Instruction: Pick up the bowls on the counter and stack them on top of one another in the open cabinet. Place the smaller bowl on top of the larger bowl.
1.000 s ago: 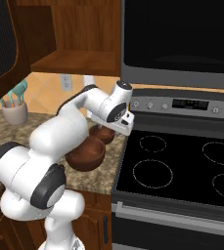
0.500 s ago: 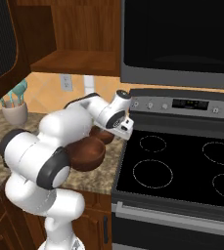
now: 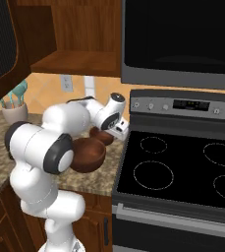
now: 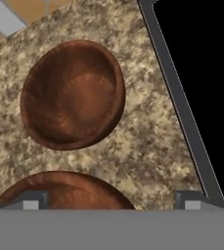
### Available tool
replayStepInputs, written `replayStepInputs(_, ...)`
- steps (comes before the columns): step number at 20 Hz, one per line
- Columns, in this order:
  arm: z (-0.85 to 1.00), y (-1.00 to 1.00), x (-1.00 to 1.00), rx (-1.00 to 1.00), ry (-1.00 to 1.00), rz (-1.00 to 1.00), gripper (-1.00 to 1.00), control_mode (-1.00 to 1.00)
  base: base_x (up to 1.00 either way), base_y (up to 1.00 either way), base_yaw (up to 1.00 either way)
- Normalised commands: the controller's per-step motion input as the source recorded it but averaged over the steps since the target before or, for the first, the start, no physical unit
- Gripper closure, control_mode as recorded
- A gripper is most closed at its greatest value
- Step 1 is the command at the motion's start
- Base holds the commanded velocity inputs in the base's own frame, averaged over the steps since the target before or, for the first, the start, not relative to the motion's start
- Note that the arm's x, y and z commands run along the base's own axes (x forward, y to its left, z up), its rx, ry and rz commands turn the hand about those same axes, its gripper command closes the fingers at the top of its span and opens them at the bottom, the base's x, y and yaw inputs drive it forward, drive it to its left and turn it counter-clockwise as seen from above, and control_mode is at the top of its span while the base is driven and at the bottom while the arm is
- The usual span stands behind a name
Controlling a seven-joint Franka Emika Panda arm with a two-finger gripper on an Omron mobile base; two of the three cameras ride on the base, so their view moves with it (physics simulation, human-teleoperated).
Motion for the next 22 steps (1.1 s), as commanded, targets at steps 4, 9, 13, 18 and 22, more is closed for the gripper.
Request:
replayStepInputs(4,-0.29,0.15,0.33,-0.02,-0.05,-0.08,-1.00,-1.00,0.00,0.00,0.00)
replayStepInputs(9,-0.42,0.04,0.24,-0.04,-0.04,-0.07,-1.00,-1.00,0.00,0.00,0.00)
replayStepInputs(13,-0.27,0.00,0.24,-0.01,-0.05,-0.05,-1.00,-1.00,0.00,0.00,0.00)
replayStepInputs(18,-0.24,0.00,0.28,0.00,0.00,-0.02,-1.00,-1.00,0.00,0.00,0.00)
replayStepInputs(22,-0.09,0.00,0.39,0.00,0.03,0.00,-1.00,-1.00,0.00,0.00,0.00)
